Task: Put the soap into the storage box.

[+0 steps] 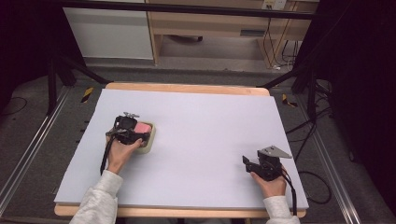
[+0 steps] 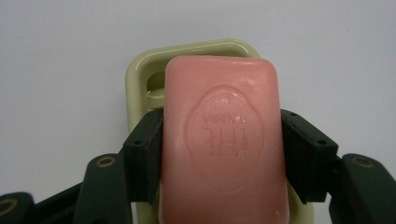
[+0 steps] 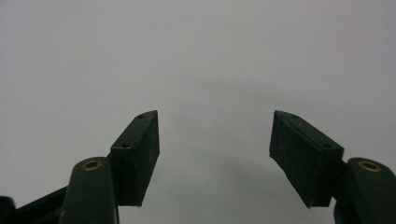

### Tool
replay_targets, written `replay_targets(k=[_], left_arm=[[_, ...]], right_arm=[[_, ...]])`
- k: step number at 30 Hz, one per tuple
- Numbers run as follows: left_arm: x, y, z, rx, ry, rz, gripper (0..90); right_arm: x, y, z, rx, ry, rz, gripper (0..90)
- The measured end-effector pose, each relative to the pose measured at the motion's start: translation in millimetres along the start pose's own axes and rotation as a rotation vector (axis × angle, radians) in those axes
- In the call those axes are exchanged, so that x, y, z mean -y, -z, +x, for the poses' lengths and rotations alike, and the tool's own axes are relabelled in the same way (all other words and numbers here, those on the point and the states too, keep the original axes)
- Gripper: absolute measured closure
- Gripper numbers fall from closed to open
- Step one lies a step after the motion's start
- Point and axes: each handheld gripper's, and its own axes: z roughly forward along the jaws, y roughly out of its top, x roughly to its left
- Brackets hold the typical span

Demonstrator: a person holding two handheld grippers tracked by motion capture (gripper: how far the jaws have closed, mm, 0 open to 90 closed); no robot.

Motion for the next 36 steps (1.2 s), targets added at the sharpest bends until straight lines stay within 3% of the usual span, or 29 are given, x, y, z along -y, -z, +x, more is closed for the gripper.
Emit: replay_targets(k=[25, 31, 36], left_arm=[[2.6, -6.9, -1.4, -0.02, -0.004, 0.019, 36.6], [-1.9, 8.2, 0.1, 0.003, -0.005, -0.053, 31.6], [-2.4, 17.6, -1.8, 0.011, -0.018, -0.084, 28.4]], right_arm=[[0.1, -0.1, 0.2, 0.0, 0.001, 0.002, 33.3], [0.0, 0.1, 0.0, -0.001, 0.0, 0.0, 33.2], [-0.1, 0.8, -0.1, 0.0, -0.002, -0.004, 33.2]])
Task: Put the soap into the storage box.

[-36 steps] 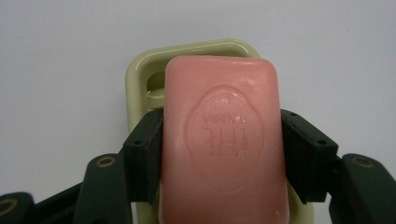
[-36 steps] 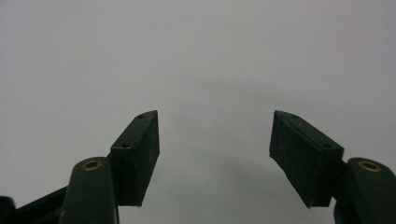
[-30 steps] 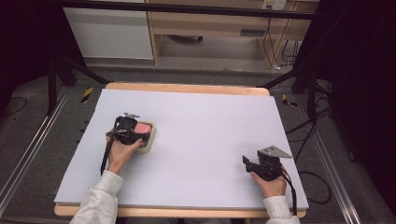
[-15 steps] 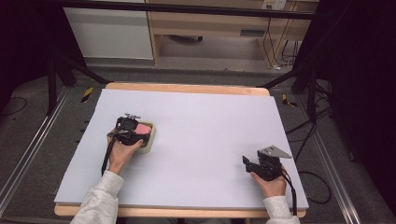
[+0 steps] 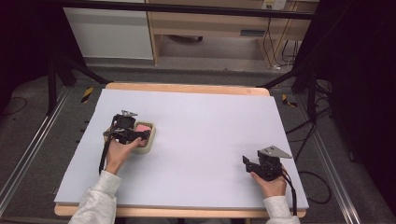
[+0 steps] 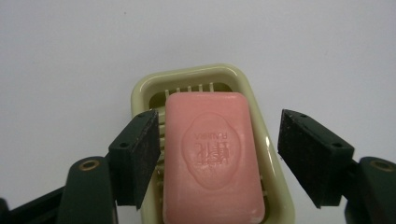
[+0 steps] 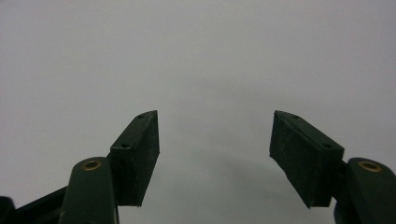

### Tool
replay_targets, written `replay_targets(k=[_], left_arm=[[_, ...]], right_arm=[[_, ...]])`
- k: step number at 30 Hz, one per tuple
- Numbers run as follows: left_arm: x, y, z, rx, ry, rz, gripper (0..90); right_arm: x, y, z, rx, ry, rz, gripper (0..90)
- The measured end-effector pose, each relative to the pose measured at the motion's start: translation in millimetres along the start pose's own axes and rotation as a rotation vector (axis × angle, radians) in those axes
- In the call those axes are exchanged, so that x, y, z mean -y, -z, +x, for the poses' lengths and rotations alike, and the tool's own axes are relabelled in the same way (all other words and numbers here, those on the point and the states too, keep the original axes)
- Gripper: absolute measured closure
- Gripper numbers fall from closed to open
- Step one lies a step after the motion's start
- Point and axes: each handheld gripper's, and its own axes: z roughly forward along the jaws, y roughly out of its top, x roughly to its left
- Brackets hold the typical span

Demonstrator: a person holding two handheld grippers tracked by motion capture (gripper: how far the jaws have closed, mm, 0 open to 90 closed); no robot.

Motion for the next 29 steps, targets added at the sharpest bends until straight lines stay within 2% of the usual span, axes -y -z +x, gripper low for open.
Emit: replay_targets(k=[4, 8, 12, 17, 23, 29], left_arm=[[3.6, 13.3, -2.9, 0.018, -0.026, -0.035, 27.5], [11.1, 24.0, -3.8, 0.054, -0.017, -0.078, 27.2], [22.5, 31.8, -3.4, 0.064, -0.045, -0.086, 27.4], [40.6, 41.4, 0.6, 0.061, -0.05, -0.117, 27.3], [56.3, 48.4, 5.9, 0.052, -0.058, -0.123, 24.7], [79.5, 53.0, 18.6, 0.029, -0.056, -0.116, 20.1]], right_arm=[[-0.3, 0.7, -0.9, 0.005, -0.01, -0.005, 32.0], [-0.4, 0.5, -1.8, 0.011, -0.011, -0.003, 30.2], [-0.6, 0.5, -2.4, 0.013, -0.023, 0.001, 27.8], [-0.1, 0.1, -3.8, 0.023, -0.023, 0.006, 26.8], [1.3, -0.5, -4.6, 0.033, -0.026, 0.006, 25.2], [4.7, 0.2, -7.6, 0.034, -0.039, 0.01, 23.9]])
